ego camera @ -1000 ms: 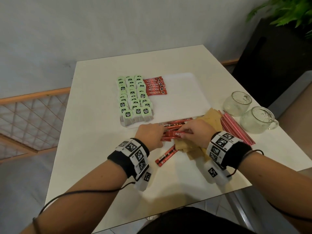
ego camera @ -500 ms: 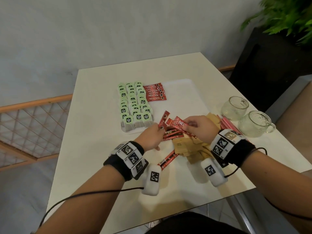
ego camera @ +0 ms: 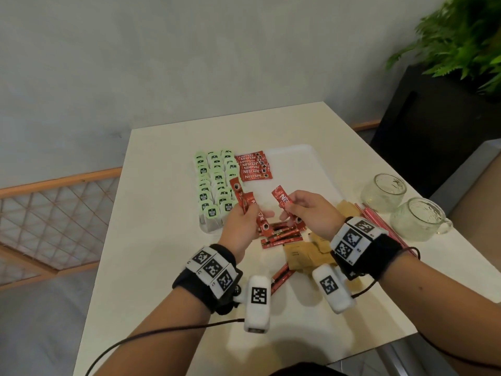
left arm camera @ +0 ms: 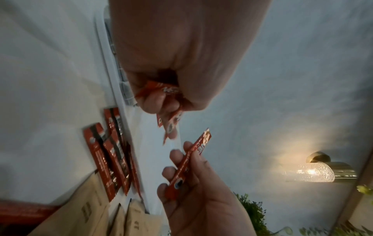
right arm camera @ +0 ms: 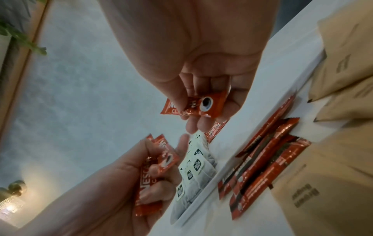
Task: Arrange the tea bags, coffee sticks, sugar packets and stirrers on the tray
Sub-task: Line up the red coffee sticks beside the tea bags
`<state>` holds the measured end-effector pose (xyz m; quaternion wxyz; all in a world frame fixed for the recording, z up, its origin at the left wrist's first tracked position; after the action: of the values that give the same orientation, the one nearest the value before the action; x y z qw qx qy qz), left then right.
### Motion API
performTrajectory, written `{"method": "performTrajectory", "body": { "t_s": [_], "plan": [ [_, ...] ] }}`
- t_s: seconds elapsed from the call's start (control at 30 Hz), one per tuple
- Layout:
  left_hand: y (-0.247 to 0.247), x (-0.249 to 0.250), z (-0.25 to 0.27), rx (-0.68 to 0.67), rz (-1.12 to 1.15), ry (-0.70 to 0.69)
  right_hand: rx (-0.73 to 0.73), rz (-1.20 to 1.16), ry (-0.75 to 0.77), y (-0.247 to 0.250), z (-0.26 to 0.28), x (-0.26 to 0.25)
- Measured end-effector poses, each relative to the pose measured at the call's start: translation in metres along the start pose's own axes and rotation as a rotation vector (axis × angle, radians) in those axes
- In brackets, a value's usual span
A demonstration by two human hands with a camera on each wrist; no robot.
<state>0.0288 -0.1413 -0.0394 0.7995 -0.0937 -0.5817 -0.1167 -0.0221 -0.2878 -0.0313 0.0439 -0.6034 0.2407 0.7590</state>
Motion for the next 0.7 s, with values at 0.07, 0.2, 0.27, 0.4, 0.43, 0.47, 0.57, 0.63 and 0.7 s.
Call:
{"method": "performTrajectory", "body": {
  "t_s": [0.07, 0.2, 0.27, 0.4, 0.43, 0.47, 0.57, 0.63, 0.7],
  "plan": [
    [0.004, 0.001, -0.003, -0.004, -0.043, 0.010, -0.036, -0.005, -0.025, -0.002, -0.003, -0.001],
    [0.010, 0.005, -0.010, -0.033, -0.128, -0.038, -0.073, 0.114, -0.005, -0.005, -0.009, -0.005],
    [0.009, 0.007, -0.011, -0.088, -0.146, -0.066, -0.082, 0.180, 0.023, -0.006, -0.012, -0.010],
    [0.011, 0.013, -0.014, -0.077, -0.157, -0.130, -0.134, 0.200, 0.084, -0.011, -0.015, -0.025],
    [0.011, 0.014, -0.016, -0.070, -0.157, -0.145, -0.133, 0.206, 0.100, -0.011, -0.016, -0.028],
    [0.010, 0.014, -0.017, -0.067, -0.152, -0.151, -0.124, 0.200, 0.110, -0.010, -0.018, -0.030],
    [0.007, 0.015, -0.021, -0.043, -0.135, -0.140, -0.085, 0.174, 0.106, -0.004, -0.028, -0.029],
    [0.005, 0.016, -0.025, -0.018, -0.128, -0.127, -0.056, 0.169, 0.080, 0.003, -0.036, -0.025],
    [0.003, 0.019, -0.031, 0.004, -0.093, -0.112, -0.031, 0.121, 0.053, 0.011, -0.045, -0.022]
  ]
}}
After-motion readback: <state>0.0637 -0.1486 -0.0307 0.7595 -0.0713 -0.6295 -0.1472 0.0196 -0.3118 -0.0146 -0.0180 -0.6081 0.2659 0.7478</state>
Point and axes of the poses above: each hand's wrist, its own z-axis away from the middle knuckle, its own y-axis out of the back of the hand, x = y × z, the point moved 7 cm from there along -z, towards the middle knuckle, and after that the axes turned 9 degrees about x, right-handed, at the moved point
